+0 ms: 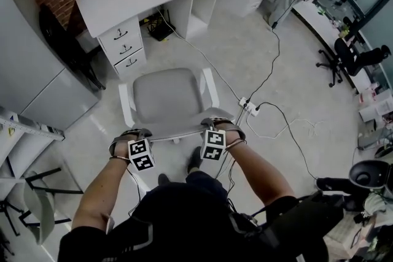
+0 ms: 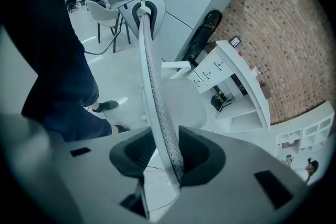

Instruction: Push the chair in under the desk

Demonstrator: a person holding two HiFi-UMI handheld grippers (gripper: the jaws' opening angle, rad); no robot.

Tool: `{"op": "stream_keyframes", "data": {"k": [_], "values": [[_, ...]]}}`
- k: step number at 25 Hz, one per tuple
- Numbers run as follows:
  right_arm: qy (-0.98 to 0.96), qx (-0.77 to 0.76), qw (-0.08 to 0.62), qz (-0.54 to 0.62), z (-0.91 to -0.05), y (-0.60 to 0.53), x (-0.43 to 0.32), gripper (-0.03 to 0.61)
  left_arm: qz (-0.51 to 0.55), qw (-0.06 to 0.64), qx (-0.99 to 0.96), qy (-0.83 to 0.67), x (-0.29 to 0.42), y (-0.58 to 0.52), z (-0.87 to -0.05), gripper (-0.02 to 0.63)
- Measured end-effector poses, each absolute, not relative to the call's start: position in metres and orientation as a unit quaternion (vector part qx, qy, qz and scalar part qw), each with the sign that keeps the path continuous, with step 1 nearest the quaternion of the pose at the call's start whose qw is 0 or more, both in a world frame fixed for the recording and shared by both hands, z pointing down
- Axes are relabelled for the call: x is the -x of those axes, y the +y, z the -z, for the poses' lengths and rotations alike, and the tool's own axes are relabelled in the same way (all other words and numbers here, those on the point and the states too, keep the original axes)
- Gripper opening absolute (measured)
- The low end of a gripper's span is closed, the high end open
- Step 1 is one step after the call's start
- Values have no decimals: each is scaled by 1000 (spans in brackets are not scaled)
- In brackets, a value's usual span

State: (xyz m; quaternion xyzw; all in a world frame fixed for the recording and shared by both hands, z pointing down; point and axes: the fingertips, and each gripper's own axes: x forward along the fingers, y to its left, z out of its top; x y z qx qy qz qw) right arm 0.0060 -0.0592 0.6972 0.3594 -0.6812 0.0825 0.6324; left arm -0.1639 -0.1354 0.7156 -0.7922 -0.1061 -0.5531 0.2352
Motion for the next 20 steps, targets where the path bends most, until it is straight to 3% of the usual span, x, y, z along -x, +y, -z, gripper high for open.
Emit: {"op": "stream_keyframes", "data": {"k": [20], "values": [[-684,-364,629,-63,-702,-105,-117,147,570,217,788,-82,57,-174,-718,78]]}}
